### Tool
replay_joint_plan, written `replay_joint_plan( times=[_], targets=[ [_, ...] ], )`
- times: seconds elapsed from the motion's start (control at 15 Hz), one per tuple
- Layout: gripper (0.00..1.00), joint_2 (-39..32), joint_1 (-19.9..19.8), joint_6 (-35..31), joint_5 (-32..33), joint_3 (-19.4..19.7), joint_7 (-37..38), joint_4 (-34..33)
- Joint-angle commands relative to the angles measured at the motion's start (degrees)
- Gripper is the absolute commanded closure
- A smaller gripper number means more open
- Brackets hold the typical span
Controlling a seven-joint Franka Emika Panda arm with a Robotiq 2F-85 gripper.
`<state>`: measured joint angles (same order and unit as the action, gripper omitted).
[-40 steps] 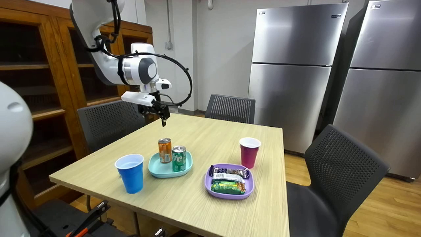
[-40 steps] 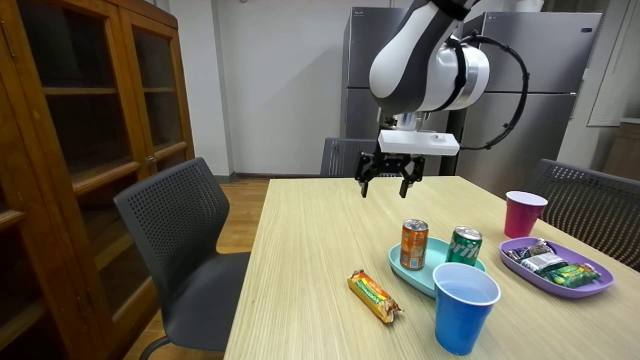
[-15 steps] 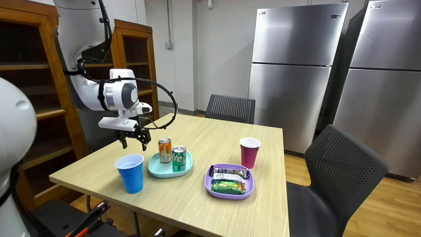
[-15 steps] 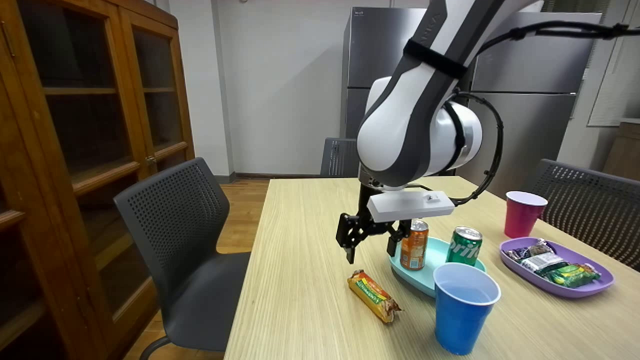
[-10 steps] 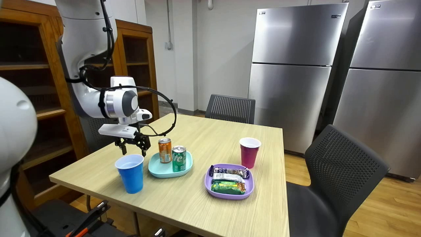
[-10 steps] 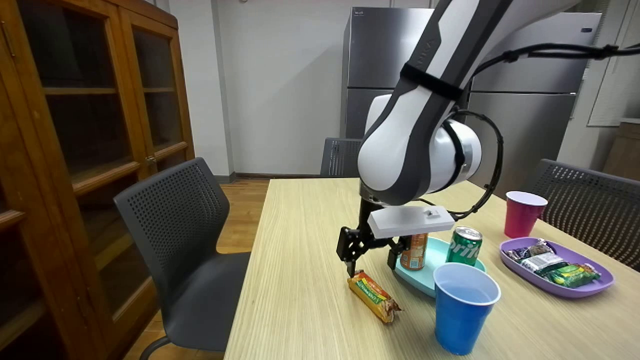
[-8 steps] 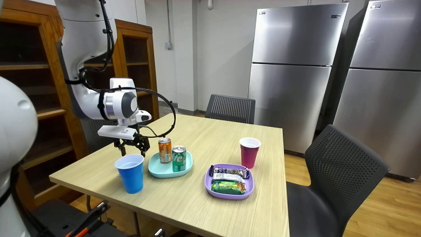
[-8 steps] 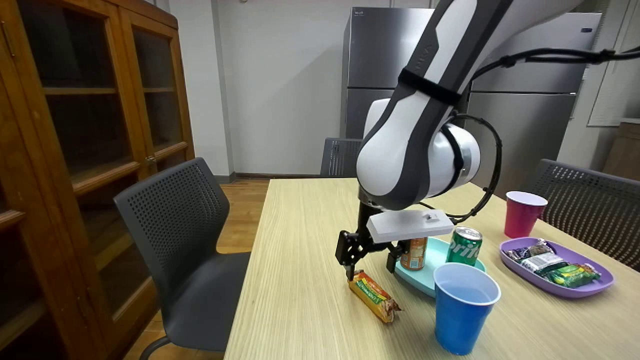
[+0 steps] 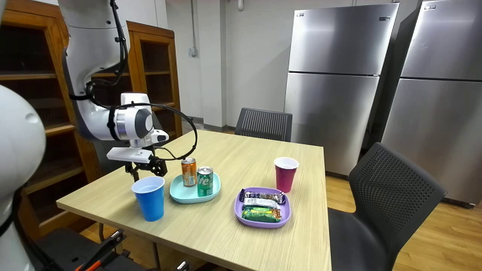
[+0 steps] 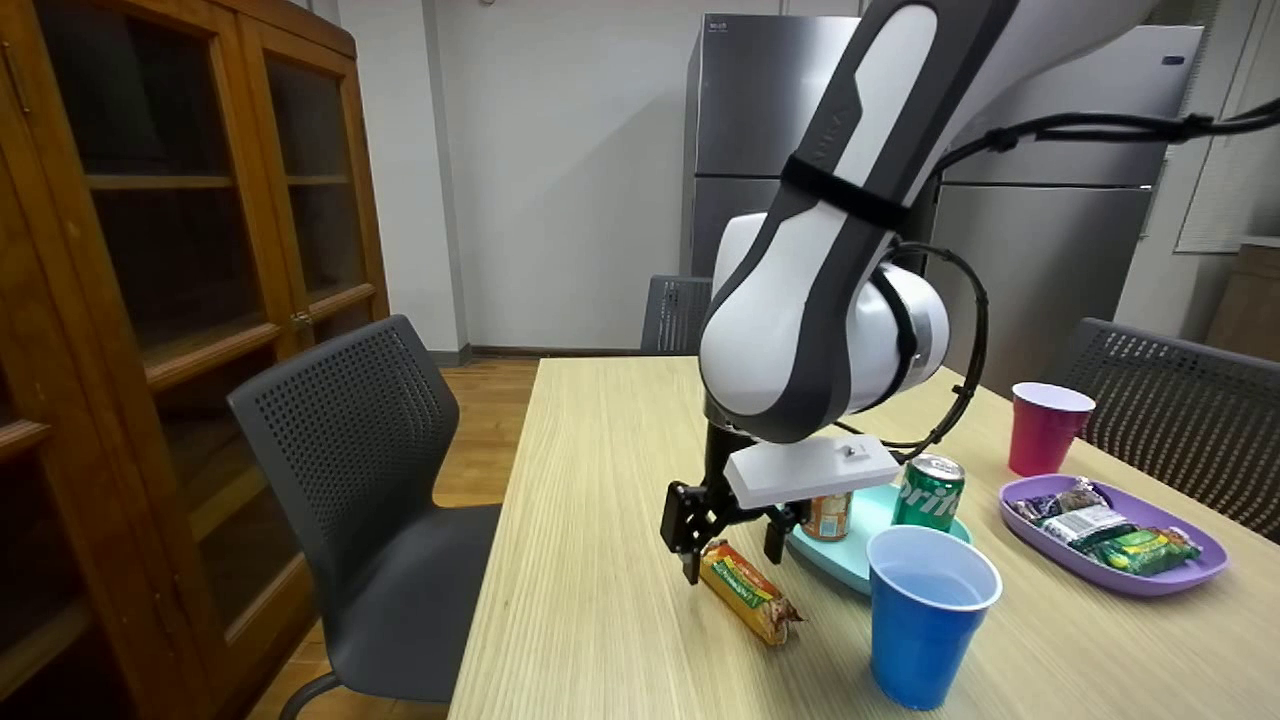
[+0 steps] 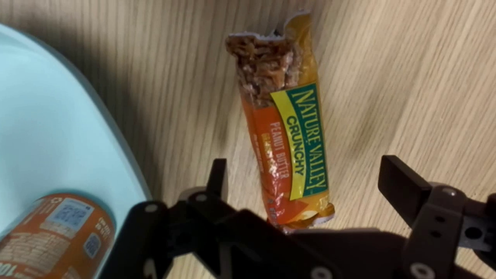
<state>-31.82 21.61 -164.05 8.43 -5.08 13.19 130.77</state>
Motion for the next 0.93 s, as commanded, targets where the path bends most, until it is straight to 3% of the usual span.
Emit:
replay_joint_plan(
  times=[0.0,0.4,0.47,0.53,0.67,0.87],
  targets=[
    [0.0,0.46,1.47,-0.79,0.99,1.17,-1.86,0.65],
    [0.0,0.47,1.48,-0.86,0.85,1.43,-2.53,0.77],
    [0.18,0.45,1.39,-0.88,0.82,1.35,-2.71,0.76],
    [0.22,0.43,1.38,-0.88,0.84,1.33,-2.87,0.75],
    [0.44,0.39,1.36,-0.93,0.89,1.31,-3.17,0.77],
    [0.66,0.44,1.09,-1.15,0.65,1.06,-3.57,0.84]
  ],
)
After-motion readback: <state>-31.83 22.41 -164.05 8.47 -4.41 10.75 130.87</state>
